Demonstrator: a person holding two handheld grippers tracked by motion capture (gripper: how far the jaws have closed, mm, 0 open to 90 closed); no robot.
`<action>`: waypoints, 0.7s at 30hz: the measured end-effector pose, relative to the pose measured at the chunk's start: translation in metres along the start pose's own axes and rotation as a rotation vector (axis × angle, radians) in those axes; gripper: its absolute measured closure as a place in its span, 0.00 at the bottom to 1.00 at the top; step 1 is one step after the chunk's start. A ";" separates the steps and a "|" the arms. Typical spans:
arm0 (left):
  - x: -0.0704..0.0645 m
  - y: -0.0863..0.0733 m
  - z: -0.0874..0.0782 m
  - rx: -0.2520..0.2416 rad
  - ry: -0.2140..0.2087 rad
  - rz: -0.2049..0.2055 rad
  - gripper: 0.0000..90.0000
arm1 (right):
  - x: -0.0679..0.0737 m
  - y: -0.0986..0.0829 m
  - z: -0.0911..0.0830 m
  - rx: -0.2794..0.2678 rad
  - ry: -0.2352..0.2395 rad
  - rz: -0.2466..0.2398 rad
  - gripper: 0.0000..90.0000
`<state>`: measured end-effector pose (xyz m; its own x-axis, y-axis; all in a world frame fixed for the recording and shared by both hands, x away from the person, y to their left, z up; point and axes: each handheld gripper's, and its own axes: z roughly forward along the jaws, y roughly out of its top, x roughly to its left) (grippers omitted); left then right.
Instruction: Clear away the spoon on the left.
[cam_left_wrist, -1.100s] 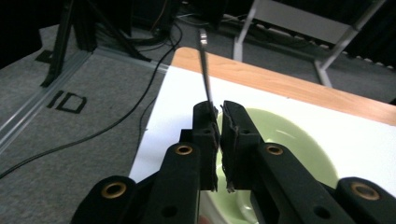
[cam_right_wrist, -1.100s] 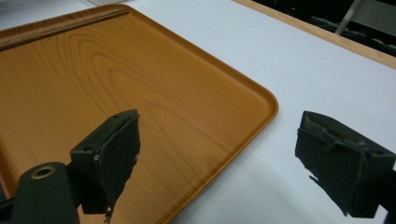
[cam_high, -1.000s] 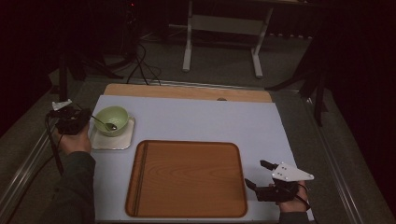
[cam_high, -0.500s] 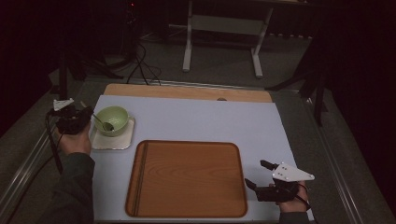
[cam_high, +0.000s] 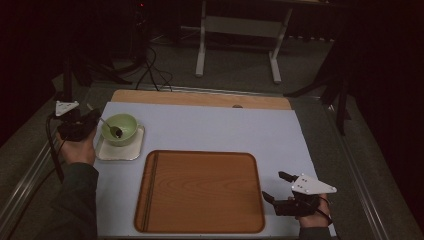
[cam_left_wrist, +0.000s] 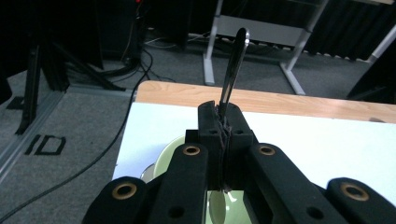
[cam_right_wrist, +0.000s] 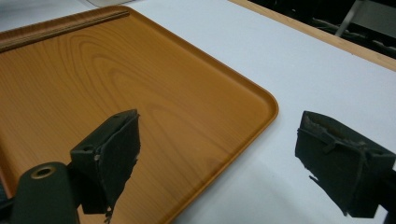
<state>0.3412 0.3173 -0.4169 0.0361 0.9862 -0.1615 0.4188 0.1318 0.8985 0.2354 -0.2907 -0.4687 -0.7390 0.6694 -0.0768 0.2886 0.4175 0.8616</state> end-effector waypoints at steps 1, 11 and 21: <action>-0.002 0.002 -0.003 -0.002 -0.017 0.017 0.99 | 0.000 0.000 0.000 0.001 0.001 0.001 0.15; -0.009 0.012 -0.018 -0.030 -0.062 0.059 0.99 | 0.000 0.000 0.000 0.002 0.001 0.000 0.15; -0.014 0.016 -0.028 -0.014 -0.102 0.088 0.99 | 0.000 0.000 0.001 0.002 0.002 -0.001 0.15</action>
<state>0.3223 0.3084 -0.3887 0.1647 0.9788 -0.1215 0.3971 0.0469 0.9166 0.2357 -0.2899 -0.4686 -0.7406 0.6676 -0.0764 0.2894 0.4195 0.8604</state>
